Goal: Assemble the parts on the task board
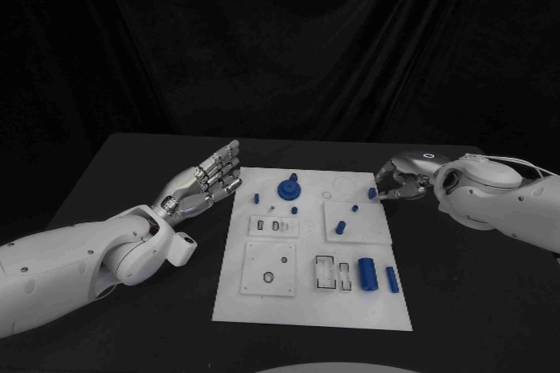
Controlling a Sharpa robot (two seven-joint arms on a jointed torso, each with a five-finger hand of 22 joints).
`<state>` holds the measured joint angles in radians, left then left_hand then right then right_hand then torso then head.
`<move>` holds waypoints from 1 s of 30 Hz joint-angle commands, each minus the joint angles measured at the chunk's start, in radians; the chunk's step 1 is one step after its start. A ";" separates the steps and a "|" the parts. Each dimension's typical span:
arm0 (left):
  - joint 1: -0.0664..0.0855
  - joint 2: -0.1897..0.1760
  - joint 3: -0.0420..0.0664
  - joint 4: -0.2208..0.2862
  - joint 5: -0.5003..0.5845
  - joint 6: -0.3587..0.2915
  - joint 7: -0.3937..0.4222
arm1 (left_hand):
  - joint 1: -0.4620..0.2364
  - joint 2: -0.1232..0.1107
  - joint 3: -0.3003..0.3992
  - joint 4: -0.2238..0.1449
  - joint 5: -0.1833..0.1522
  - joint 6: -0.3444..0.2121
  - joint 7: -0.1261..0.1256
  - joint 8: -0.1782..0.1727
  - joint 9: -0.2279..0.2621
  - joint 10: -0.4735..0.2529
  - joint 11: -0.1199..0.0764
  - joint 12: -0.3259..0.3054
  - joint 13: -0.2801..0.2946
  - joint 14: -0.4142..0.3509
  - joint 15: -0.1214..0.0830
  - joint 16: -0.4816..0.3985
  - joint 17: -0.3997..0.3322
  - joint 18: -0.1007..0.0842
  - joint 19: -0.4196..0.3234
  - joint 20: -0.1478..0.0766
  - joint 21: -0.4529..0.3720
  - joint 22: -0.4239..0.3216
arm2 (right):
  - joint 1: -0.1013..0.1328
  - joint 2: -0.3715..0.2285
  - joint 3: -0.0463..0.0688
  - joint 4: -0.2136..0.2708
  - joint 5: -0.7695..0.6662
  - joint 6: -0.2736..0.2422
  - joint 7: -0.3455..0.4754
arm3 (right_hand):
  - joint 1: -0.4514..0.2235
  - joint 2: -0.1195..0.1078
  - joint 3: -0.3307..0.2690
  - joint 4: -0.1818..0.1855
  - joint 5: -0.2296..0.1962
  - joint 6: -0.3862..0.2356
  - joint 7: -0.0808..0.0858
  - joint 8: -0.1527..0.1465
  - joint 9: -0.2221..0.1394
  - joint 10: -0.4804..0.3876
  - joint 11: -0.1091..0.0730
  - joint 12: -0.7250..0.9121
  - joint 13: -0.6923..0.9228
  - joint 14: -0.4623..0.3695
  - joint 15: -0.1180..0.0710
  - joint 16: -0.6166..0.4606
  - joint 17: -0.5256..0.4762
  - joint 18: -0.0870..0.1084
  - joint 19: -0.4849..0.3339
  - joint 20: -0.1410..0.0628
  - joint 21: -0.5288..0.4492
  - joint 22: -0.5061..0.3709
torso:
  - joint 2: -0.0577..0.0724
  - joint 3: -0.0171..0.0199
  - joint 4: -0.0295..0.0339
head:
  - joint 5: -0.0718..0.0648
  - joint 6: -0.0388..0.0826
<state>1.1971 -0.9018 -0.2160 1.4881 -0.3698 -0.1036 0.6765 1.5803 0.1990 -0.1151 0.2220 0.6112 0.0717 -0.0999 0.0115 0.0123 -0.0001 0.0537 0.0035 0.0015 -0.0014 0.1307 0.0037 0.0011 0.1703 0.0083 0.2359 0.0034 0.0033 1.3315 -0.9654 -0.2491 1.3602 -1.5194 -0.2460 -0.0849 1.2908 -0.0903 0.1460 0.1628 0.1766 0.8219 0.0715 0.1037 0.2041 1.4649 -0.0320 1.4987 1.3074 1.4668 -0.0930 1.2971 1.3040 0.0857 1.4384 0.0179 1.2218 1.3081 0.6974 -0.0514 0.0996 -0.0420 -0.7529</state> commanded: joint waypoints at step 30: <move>-0.003 0.007 0.001 -0.004 0.000 0.036 0.001 | 0.005 0.005 0.007 -0.003 0.005 -0.001 0.006 0.002 0.001 0.000 0.006 -0.003 -0.002 0.001 0.007 -0.004 -0.001 0.007 -0.001 0.009 0.002 0.002 | -0.026 0.056 0.001 -0.057 -0.008 -0.015 0.022 | 0.029 0.012 0.000 -0.009 0.081 0.054 0.002 0.037 0.053 0.061 0.007 0.002 0.182 0.057 0.006 -0.020 -0.030 -0.010 -0.005 0.008 -0.022 0.133 | 0.000 0.0006 -0.0004 | 0.003 -0.006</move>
<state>1.1954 -0.8968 -0.2160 1.4822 -0.3699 -0.0824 0.6695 1.5803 0.1990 -0.1123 0.2192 0.6112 0.0717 -0.0999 0.0115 0.0122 -0.0001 0.0537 0.0035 0.0013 -0.0014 0.1306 0.0037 0.0013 0.1704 0.0082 0.2358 0.0034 0.0033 1.3088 -0.9098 -0.2489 1.3052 -1.5207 -0.2471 -0.0688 1.3124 -0.0779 0.1478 0.1610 0.2473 0.8694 0.0726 0.1380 0.2535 1.4649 -0.0320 1.4986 1.3074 1.4668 -0.0930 1.2806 1.2742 0.0859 1.4347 0.0216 1.2061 1.3077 0.6973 -0.0504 0.0991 -0.0390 -0.7596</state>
